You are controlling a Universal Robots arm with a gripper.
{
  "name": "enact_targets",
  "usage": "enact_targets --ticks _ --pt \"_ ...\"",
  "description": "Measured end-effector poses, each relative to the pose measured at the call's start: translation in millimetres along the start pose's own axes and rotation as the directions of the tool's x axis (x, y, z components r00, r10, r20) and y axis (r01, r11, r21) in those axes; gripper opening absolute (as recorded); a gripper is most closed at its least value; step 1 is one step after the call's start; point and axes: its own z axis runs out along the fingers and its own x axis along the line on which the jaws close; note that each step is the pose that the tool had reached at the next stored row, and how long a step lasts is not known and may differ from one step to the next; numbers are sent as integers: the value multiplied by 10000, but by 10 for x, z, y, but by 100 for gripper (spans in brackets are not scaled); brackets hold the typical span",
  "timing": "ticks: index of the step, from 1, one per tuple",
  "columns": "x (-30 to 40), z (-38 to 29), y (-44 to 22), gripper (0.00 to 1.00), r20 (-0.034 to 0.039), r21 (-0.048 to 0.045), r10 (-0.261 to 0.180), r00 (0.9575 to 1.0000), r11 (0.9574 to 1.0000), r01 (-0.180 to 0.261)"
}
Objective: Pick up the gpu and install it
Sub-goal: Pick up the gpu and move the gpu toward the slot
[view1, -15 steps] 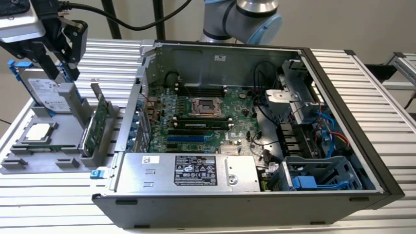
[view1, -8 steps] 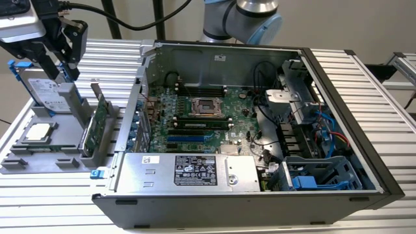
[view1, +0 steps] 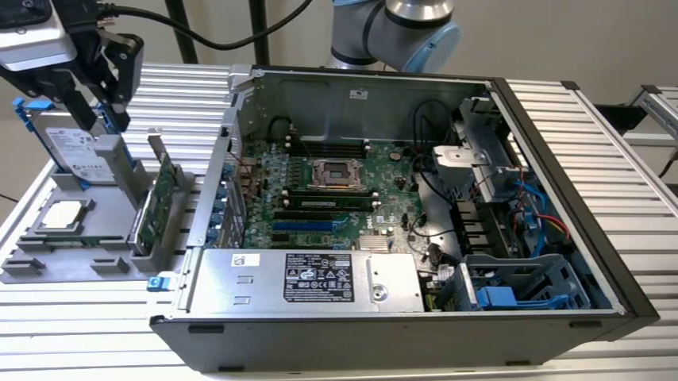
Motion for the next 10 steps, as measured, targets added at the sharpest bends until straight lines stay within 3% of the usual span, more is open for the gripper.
enact_targets --ticks 10 --pt "1 41 -2 100 -9 -3 -152 9999 9999 152"
